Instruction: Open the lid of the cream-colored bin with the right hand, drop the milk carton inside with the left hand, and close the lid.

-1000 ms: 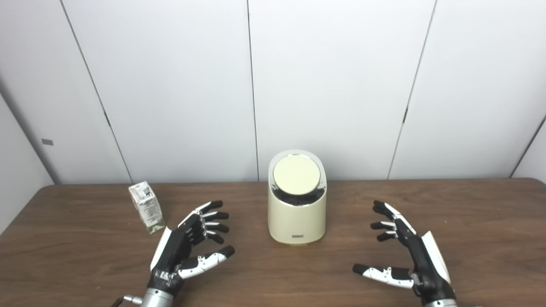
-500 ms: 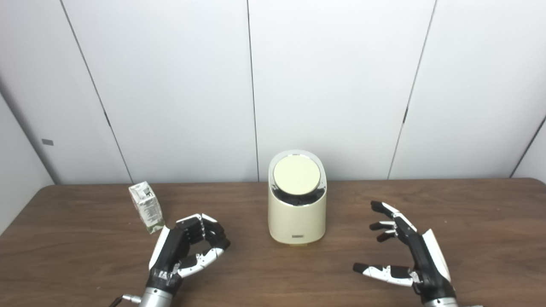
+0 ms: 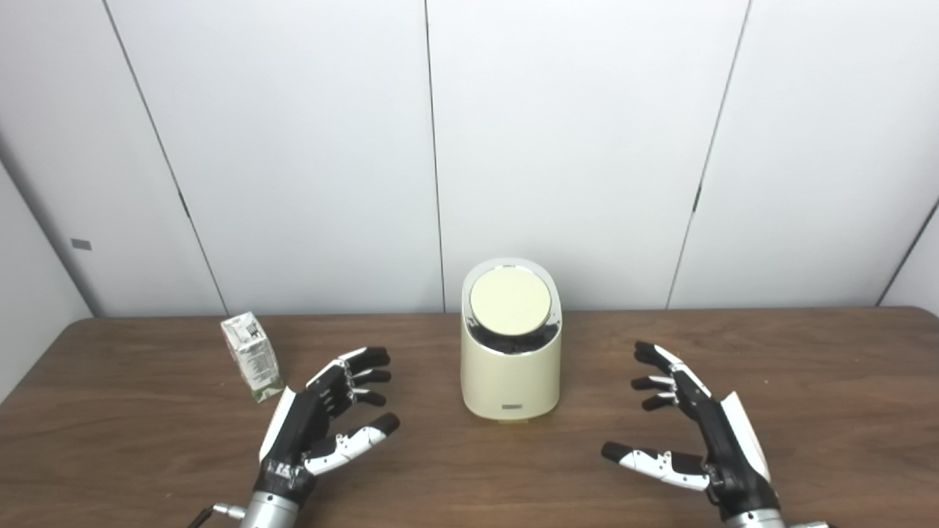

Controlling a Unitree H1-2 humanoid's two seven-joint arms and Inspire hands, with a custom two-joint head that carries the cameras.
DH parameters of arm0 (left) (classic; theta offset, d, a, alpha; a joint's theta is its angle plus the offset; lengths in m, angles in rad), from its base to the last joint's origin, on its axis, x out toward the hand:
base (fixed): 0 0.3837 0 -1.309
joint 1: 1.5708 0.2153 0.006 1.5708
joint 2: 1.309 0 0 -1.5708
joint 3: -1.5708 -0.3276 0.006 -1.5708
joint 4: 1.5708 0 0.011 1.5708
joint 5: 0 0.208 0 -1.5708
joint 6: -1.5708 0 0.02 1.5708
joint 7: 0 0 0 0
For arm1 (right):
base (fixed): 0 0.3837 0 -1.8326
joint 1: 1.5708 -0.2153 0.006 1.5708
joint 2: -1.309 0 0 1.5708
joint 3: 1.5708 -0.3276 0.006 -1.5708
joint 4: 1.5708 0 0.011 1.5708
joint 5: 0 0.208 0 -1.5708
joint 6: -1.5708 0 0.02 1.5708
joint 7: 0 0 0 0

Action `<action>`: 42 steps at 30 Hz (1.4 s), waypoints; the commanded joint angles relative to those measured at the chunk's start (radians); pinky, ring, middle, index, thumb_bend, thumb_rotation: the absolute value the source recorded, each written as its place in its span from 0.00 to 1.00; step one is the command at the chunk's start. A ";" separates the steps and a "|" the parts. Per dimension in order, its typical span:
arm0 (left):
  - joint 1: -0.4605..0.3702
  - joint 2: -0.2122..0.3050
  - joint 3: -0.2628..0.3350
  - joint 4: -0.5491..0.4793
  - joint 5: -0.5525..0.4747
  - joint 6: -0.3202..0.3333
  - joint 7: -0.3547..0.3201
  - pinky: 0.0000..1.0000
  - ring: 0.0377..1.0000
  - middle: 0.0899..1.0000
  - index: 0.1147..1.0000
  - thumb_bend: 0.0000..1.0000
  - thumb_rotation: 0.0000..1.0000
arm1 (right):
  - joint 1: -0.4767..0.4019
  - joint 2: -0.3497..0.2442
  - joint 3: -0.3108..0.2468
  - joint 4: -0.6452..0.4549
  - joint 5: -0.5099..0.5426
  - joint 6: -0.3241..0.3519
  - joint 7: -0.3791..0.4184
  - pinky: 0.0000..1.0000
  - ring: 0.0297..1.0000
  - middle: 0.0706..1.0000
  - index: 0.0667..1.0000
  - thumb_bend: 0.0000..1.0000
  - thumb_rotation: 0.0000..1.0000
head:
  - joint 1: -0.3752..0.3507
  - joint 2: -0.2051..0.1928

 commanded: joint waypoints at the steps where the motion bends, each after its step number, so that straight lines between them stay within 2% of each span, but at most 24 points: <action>1: -0.010 0.000 -0.004 0.002 -0.011 -0.016 0.000 0.63 0.75 0.81 0.94 0.80 0.29 | -0.076 -0.008 -0.003 -0.035 0.014 0.025 0.014 0.59 0.75 0.84 0.87 0.75 0.47 | -0.001 0.000; 4: -0.014 -0.001 -0.004 0.010 -0.014 -0.016 -0.003 0.63 0.75 0.81 0.94 0.79 0.29 | -0.128 -0.014 -0.002 -0.047 0.036 0.115 0.063 0.61 0.79 0.86 0.89 0.81 0.55 | -0.003 -0.002; 6: -0.018 -0.003 -0.004 0.016 -0.017 -0.014 -0.004 0.63 0.75 0.81 0.94 0.78 0.27 | -0.162 -0.019 0.001 -0.059 0.033 0.182 0.089 0.63 0.81 0.88 0.91 0.83 0.57 | -0.005 -0.005; 12: -0.029 -0.005 -0.005 0.035 -0.013 -0.019 -0.003 0.64 0.75 0.81 0.94 0.77 0.25 | -0.250 -0.027 0.016 -0.056 0.049 0.274 0.137 0.67 0.82 0.88 0.92 0.81 0.56 | -0.006 -0.010; 17: -0.027 -0.009 -0.007 0.032 -0.012 -0.018 -0.001 0.64 0.74 0.81 0.93 0.75 0.21 | -0.323 -0.021 0.036 -0.055 0.033 0.383 0.164 0.68 0.85 0.90 0.94 0.82 0.52 | -0.007 -0.011; 23: -0.024 -0.010 -0.006 0.026 -0.010 -0.013 0.001 0.63 0.74 0.81 0.93 0.75 0.23 | -0.394 -0.014 0.049 -0.025 0.035 0.413 0.153 0.72 0.87 0.92 0.96 0.80 0.48 | -0.010 -0.008; 32: -0.027 -0.013 -0.010 0.033 -0.014 -0.017 -0.003 0.64 0.75 0.81 0.93 0.75 0.21 | -0.475 -0.005 0.075 0.008 0.001 0.446 0.146 0.67 0.86 0.94 0.96 0.81 0.48 | -0.012 -0.005; 38: -0.028 -0.013 -0.014 0.032 -0.007 -0.015 -0.002 0.63 0.74 0.80 0.93 0.74 0.21 | -0.516 0.002 0.091 0.044 -0.014 0.475 0.149 0.71 0.90 0.95 0.96 0.79 0.49 | -0.006 -0.005; 42: -0.028 -0.016 -0.017 0.030 -0.005 -0.010 0.001 0.63 0.75 0.80 0.92 0.74 0.20 | -0.543 0.001 0.109 0.073 -0.032 0.491 0.148 0.73 0.91 0.97 0.96 0.82 0.47 | -0.003 -0.004</action>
